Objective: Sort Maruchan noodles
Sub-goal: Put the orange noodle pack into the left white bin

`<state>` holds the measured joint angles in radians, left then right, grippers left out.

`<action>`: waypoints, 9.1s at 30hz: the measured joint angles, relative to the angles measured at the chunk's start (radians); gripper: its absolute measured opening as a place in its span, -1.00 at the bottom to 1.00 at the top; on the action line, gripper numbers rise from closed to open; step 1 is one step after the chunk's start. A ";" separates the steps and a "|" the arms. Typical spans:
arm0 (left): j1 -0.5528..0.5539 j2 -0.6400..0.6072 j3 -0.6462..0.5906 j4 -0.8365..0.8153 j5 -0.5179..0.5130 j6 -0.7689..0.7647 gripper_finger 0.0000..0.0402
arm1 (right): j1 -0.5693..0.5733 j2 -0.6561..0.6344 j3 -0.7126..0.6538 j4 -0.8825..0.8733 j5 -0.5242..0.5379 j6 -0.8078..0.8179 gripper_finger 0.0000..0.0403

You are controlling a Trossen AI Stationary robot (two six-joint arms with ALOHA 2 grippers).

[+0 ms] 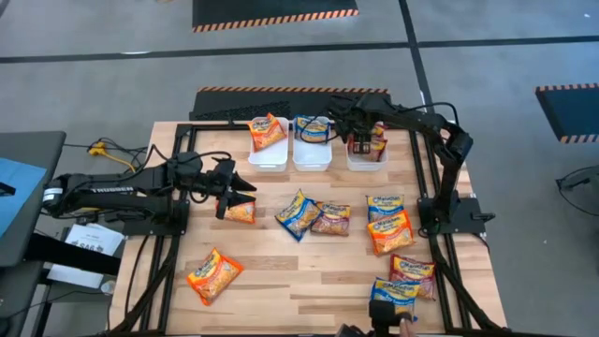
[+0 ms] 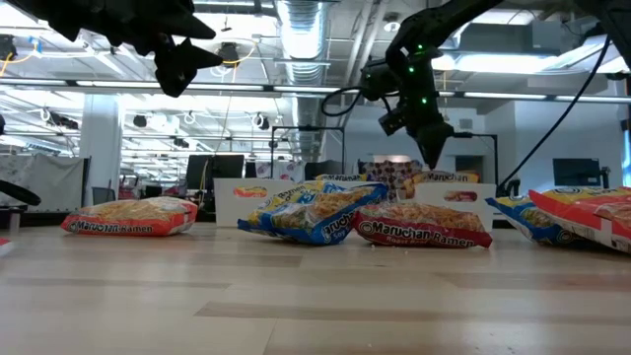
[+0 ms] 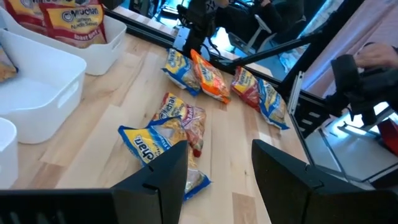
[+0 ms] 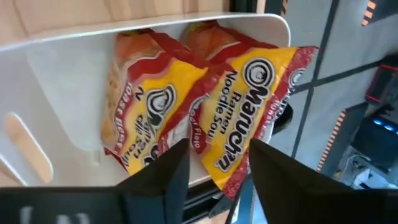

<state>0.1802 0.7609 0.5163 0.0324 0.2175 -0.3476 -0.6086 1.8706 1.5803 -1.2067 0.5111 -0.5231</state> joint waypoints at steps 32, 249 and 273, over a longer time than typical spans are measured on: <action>0.030 0.012 0.000 -0.067 -0.121 0.008 -0.17 | 0.023 -0.001 0.082 -0.094 0.036 0.240 0.03; 0.424 0.535 0.766 -0.650 -0.250 0.739 -1.00 | 0.665 -0.132 0.080 0.167 -0.408 0.695 -0.17; 0.580 1.042 1.133 -0.924 -0.232 0.902 -1.00 | 0.665 -0.132 0.080 0.168 -0.404 0.683 -0.18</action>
<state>0.7601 1.8031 1.6490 -0.8916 -0.0147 0.5542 0.0563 1.7390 1.6608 -1.0386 0.1071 0.1602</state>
